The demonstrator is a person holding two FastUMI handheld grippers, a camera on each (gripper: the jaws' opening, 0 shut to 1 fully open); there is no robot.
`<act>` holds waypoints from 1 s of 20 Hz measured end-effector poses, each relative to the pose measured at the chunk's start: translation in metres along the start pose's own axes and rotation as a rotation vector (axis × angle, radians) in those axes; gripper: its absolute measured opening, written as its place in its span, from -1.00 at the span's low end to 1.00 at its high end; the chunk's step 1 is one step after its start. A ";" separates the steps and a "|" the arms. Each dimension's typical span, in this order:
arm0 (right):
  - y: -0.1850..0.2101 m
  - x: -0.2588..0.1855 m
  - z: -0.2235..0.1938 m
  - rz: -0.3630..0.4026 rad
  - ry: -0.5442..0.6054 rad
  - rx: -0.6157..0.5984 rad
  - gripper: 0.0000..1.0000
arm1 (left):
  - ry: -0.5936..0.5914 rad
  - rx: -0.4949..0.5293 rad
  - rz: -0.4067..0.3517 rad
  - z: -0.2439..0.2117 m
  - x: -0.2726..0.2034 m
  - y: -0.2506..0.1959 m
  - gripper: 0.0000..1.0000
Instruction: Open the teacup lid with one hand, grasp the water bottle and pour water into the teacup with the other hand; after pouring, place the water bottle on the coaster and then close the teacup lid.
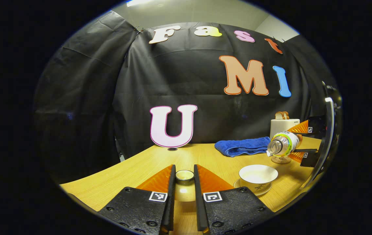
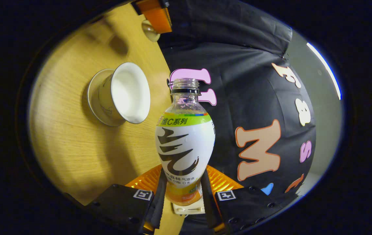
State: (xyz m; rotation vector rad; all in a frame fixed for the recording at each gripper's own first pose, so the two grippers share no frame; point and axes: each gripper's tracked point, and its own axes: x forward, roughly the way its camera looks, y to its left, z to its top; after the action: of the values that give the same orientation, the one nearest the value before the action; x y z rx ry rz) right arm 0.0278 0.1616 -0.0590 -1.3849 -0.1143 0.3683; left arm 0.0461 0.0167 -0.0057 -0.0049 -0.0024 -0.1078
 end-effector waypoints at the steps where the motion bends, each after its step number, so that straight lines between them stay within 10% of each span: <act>1: 0.002 -0.001 -0.001 0.020 0.005 0.080 0.13 | 0.000 0.000 0.000 -0.001 0.000 0.000 -0.50; 12: -0.050 0.006 -0.044 0.064 -0.034 1.092 0.14 | -0.001 0.000 0.000 -0.001 0.000 0.000 -0.50; 20: -0.062 0.021 -0.091 0.004 0.026 1.464 0.14 | -0.002 0.000 0.000 -0.001 0.001 0.000 -0.50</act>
State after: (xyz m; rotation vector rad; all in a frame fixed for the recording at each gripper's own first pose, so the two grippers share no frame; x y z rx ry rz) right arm 0.0858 0.0747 -0.0186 0.0589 0.1690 0.3104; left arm 0.0471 0.0166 -0.0063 -0.0049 -0.0041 -0.1074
